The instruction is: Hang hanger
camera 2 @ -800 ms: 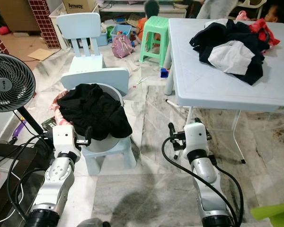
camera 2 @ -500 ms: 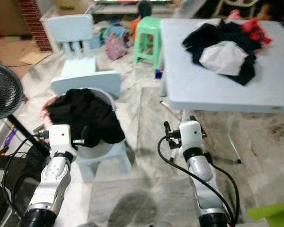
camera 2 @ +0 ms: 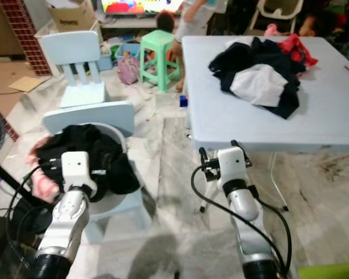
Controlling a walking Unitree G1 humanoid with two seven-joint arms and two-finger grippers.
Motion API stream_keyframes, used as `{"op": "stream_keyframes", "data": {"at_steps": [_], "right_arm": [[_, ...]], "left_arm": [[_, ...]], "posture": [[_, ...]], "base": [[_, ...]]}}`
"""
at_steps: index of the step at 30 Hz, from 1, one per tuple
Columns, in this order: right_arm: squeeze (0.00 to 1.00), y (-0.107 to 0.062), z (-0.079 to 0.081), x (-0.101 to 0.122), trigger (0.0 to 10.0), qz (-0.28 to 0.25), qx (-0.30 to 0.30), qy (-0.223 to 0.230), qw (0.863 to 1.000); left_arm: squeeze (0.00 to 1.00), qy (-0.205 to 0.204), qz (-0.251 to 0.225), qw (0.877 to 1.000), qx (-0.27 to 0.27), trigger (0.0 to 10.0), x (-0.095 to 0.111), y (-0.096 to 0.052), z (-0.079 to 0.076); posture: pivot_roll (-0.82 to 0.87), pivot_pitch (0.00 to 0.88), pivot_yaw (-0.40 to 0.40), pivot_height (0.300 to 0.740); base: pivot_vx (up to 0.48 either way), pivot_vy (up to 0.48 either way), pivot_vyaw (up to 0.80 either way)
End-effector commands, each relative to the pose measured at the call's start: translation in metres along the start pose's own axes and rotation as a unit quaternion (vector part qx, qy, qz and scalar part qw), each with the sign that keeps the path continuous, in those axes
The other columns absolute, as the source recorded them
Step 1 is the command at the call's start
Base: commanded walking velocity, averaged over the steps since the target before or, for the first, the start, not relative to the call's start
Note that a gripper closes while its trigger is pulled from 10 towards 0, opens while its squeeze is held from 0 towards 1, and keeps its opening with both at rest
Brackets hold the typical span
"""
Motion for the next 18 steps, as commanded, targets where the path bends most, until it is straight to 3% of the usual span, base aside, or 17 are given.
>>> {"op": "stream_keyframes", "data": {"at_steps": [1, 10, 18], "right_arm": [[0.0, 0.004, 0.004, 0.008, 10.0, -0.015, 0.003, 0.002, 1.0], [0.0, 0.004, 0.006, 0.009, 10.0, -0.014, 0.009, 0.005, 1.0], [0.0, 0.004, 0.007, 0.009, 10.0, -0.011, 0.01, 0.01, 1.0]], "left_arm": [[0.0, 0.006, 0.013, 1.0, 0.023, 10.0, -0.003, 0.0, 0.013], [0.0, -0.001, 0.053, 0.997, 0.055, 10.0, -0.013, -0.001, 0.017], [0.0, 0.021, 0.083, 0.994, 0.063, 10.0, -0.023, -0.006, 0.026]], "posture": [[-0.02, 0.0, -0.013, 0.74], [-0.02, 0.0, -0.018, 0.74], [-0.02, 0.0, -0.021, 0.74]], "base": [[0.0, 0.0, 0.0], [0.0, 0.0, 0.0], [0.0, 0.0, 0.72]]}}
Point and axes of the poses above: a point about 5 cm out from each wrist's last joint towards the gripper, its own y axis pointing out of the wrist towards the gripper, its own x axis along the axis of the wrist's last joint, z = x × y, the point moved 2 cm from there along y, pointing out of the wrist towards the gripper, and after that the axes turned 1 degree about y, right-handed, at the moved point
